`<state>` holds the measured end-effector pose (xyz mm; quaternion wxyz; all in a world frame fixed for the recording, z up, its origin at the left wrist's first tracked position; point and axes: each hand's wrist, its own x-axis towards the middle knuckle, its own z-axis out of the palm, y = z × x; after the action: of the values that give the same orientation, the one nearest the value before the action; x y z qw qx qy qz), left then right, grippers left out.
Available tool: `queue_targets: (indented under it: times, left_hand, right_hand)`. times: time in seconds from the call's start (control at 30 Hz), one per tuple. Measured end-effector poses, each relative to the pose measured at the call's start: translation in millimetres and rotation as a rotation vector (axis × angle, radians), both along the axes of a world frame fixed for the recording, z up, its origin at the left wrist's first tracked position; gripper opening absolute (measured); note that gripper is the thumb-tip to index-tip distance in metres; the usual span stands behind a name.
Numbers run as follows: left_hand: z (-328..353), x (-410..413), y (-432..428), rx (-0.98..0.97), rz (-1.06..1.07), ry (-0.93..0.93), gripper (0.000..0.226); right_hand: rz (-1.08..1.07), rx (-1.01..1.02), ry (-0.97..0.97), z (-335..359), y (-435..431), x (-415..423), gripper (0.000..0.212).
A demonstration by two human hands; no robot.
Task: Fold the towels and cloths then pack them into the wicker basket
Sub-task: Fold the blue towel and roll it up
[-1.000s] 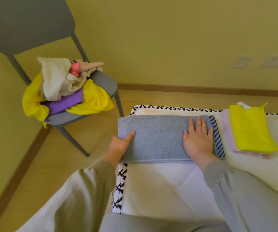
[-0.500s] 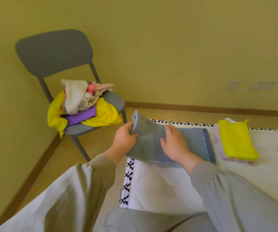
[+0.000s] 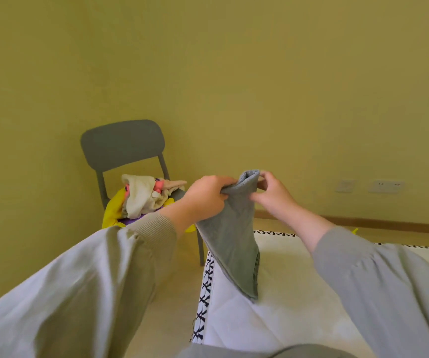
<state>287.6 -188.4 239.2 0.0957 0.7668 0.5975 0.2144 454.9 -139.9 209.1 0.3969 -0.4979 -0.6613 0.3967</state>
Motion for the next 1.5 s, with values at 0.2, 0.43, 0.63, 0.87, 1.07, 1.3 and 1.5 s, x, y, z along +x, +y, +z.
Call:
queue_targets:
  times: [0.2,0.43,0.63,0.87,1.07,1.3,1.5]
  left_hand:
    - [56,-10,-33,0.041,-0.019,0.154,0.036]
    - [100,-35,-67,0.04,0.01,0.292,0.022]
    - [122,-69,-92,-0.029,0.097,0.353,0.033]
    - [142,-101,-115,-0.187,0.278,0.007,0.036]
    - [144,-116,-125,-0.202,0.338,-0.817,0.013]
    - [138,-114,-125,-0.072,0.443,-0.902,0.015]
    - [136,-111,-123,-0.004,0.459,-1.145,0.042]
  right_hand:
    - [0.184,-0.005,0.102,55,-27,3,0.027]
    - [0.264,0.0,0.164,94,-59,-16,0.016]
    - [0.104,0.198,-0.062,112,-86,-48,0.022]
    - [0.012,0.347,-0.138,130,-105,-71,0.028]
    - [0.311,0.077,0.145,141,-112,-69,0.023]
    - [0.348,-0.033,0.035,132,-117,-70,0.03]
    - [0.301,-0.082,0.322,132,-128,-82,0.012]
